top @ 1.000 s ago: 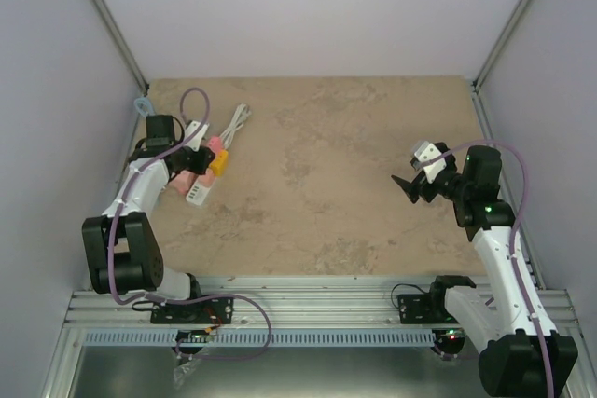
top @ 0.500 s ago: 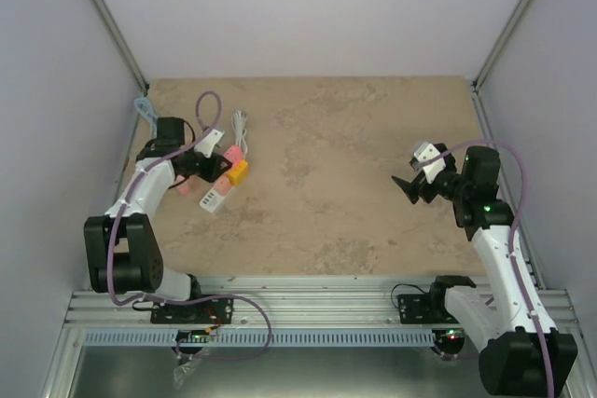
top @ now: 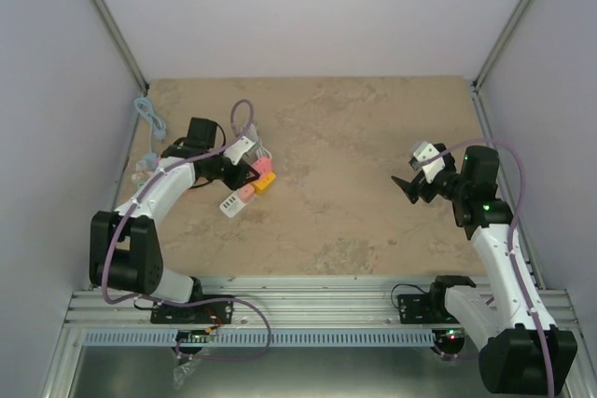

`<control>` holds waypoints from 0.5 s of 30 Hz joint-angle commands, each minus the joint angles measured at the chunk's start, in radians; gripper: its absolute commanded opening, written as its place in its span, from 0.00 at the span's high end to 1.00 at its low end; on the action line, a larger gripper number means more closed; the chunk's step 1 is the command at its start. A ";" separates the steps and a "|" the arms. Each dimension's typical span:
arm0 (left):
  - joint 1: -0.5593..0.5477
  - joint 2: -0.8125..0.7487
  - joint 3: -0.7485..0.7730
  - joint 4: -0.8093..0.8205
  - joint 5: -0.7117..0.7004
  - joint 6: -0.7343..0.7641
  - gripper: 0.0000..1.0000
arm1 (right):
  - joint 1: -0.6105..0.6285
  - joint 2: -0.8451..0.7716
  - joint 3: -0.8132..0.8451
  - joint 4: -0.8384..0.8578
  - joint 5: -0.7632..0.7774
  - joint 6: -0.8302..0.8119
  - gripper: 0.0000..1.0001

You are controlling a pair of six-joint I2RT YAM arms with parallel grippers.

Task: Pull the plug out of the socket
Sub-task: Move the socket to the center of the board.

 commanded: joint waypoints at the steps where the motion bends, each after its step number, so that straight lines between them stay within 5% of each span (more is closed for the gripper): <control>1: -0.066 0.003 0.034 -0.015 0.075 0.010 0.76 | 0.004 0.003 -0.013 0.020 -0.004 0.002 0.02; 15: -0.313 0.087 0.110 0.013 0.087 -0.008 0.74 | 0.003 0.009 -0.021 0.019 -0.009 -0.014 0.02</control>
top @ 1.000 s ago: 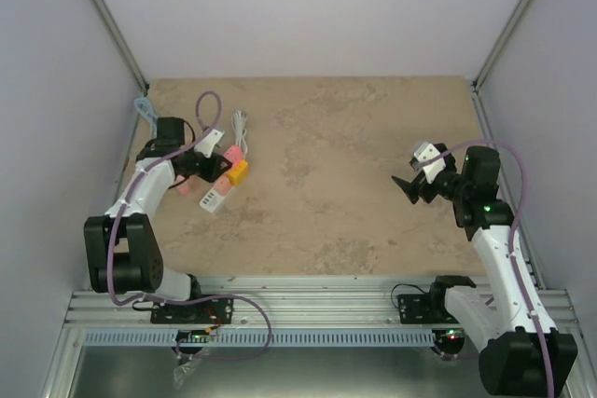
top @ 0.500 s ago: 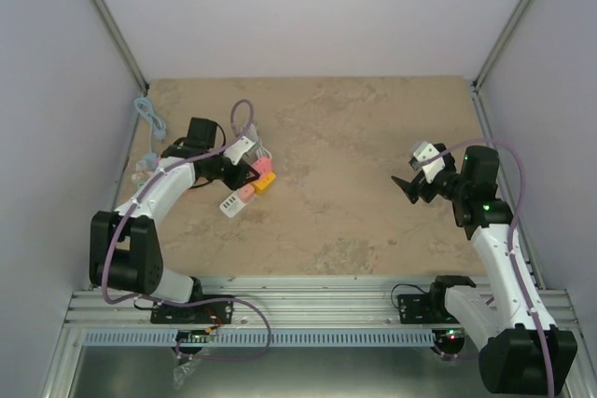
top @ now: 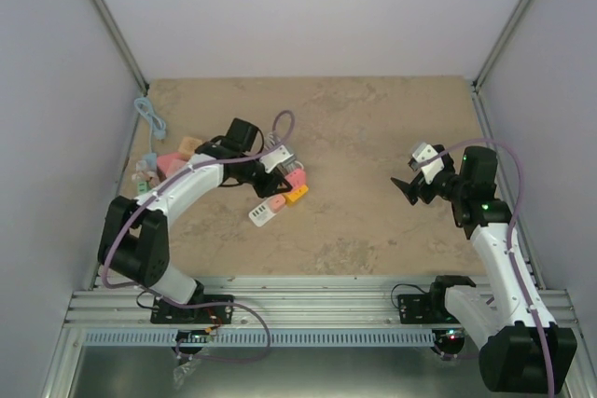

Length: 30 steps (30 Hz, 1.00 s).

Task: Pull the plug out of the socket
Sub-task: Move the socket to the center of the board.

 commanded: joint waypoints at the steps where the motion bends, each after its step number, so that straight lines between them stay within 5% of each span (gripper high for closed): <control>1: -0.079 0.018 0.044 0.035 0.055 -0.006 0.74 | 0.004 -0.002 -0.013 0.019 -0.006 -0.011 0.02; 13: -0.243 0.064 0.096 0.056 0.065 0.036 0.69 | 0.003 -0.002 -0.018 0.018 -0.003 -0.019 0.02; 22: -0.242 0.018 0.061 0.105 -0.014 0.039 0.22 | 0.004 0.011 -0.020 0.018 -0.010 -0.024 0.02; 24: -0.242 -0.020 0.041 0.123 -0.055 0.039 0.02 | 0.003 0.012 -0.019 0.010 -0.027 -0.030 0.02; 30: -0.224 -0.115 -0.039 0.144 -0.165 0.037 0.00 | 0.004 0.004 -0.015 -0.037 -0.126 -0.076 0.02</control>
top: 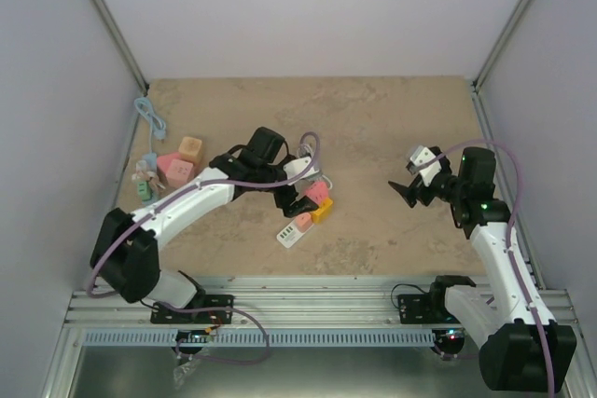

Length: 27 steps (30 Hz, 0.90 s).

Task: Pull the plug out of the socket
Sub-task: Move the socket to the center of the board.

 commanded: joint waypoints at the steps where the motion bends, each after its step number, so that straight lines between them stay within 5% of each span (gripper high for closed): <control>1: 0.031 -0.084 -0.069 0.038 -0.088 0.008 0.00 | 0.006 -0.005 -0.005 -0.040 -0.108 -0.053 0.02; 15: 0.094 -0.291 -0.325 0.015 -0.184 0.092 0.00 | 0.268 0.127 0.090 -0.174 -0.057 -0.277 0.03; 23: 0.006 -0.176 -0.356 0.059 -0.314 0.038 0.00 | 0.286 0.200 0.107 -0.130 -0.072 -0.232 0.02; 27: -0.033 -0.156 -0.348 0.071 -0.256 0.023 0.00 | 0.284 0.132 0.024 -0.053 0.018 -0.217 0.02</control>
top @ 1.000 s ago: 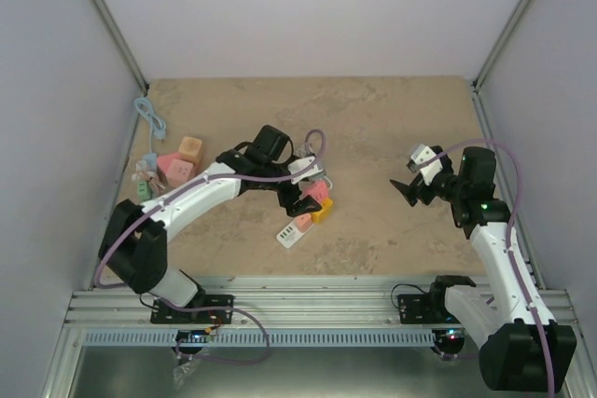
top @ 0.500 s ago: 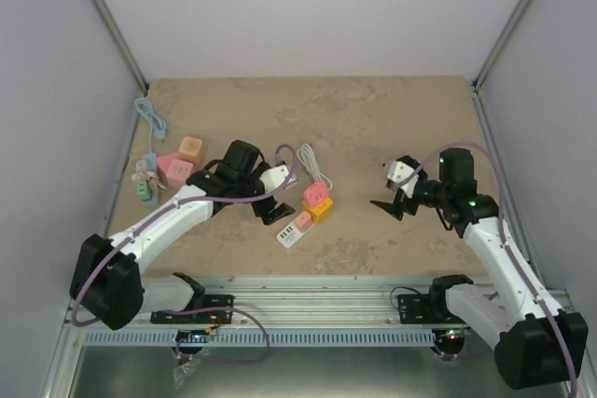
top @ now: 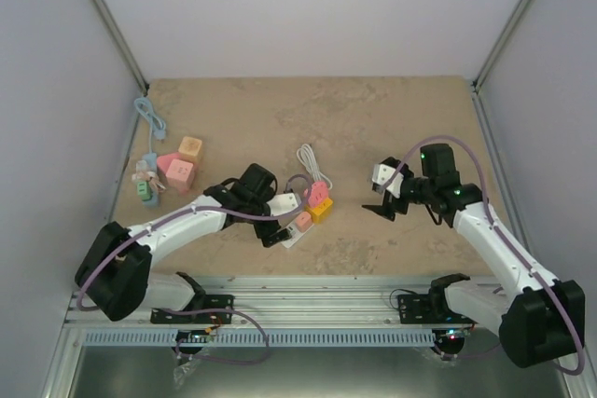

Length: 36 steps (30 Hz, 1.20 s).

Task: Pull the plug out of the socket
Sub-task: Move the socket to the center of the board, then pick up the socket from the center of the board.

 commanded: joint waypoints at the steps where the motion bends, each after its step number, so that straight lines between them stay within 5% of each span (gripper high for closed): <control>1: -0.033 0.009 0.004 0.033 0.053 -0.023 0.00 | 0.001 -0.073 -0.071 0.082 0.089 0.015 0.02; 16: -0.066 0.065 -0.027 0.191 0.022 -0.118 0.00 | -0.052 -0.097 -0.096 0.141 0.133 0.043 0.02; 36: -0.126 0.124 -0.093 0.209 -0.075 -0.120 0.00 | -0.054 -0.078 -0.111 0.166 0.168 0.041 0.02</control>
